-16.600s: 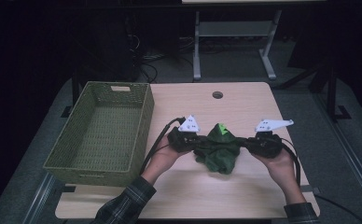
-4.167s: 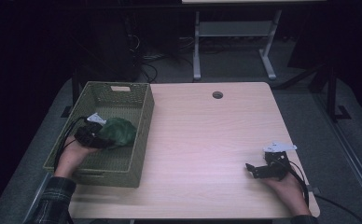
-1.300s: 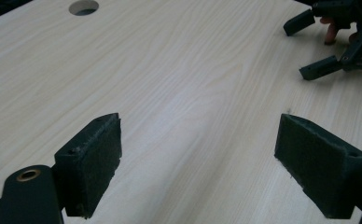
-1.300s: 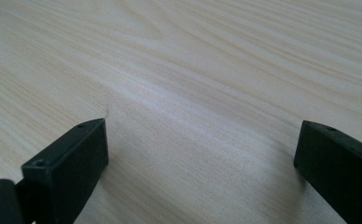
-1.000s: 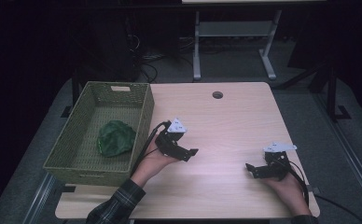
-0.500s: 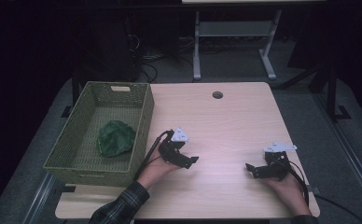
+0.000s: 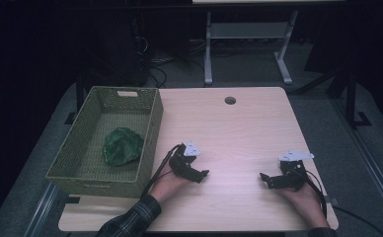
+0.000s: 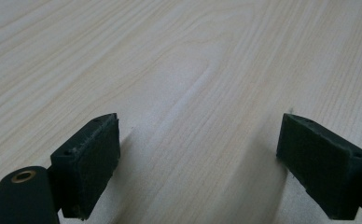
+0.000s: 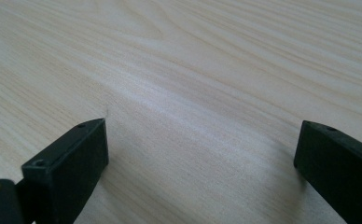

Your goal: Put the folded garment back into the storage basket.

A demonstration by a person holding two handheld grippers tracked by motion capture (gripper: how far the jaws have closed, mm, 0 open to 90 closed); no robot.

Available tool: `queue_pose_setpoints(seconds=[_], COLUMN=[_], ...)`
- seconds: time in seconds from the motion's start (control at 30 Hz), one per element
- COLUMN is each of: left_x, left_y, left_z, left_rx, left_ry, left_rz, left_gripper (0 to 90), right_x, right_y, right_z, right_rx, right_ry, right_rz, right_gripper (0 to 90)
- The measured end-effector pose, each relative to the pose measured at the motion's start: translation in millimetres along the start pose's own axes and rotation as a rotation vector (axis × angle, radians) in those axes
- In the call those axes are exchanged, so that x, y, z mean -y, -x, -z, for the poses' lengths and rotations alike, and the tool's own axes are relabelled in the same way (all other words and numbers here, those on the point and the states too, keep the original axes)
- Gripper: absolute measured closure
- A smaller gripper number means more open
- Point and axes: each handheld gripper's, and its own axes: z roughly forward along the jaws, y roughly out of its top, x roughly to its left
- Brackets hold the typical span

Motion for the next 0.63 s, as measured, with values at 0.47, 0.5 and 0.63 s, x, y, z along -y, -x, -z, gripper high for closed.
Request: queue_pose_setpoints(seconds=[0.47,0.5,0.63], left_x=[2.5,2.5,2.5], left_y=[-0.4,-0.4,-0.4], left_z=[-0.4,-0.4,-0.4], left_rx=[-0.007,-0.007,-0.007], left_ry=[0.021,0.021,0.021], left_rz=[0.003,0.002,0.002], left_gripper=[12.7,12.7,12.7], right_x=[0.0,0.0,0.0], right_y=[0.0,0.0,0.0], right_z=[0.0,0.0,0.0], right_rx=[-0.001,-0.001,-0.002], right_ry=[0.000,-0.001,0.000], right_rz=[0.003,0.004,0.005], right_gripper=[2.7,2.7,2.7])
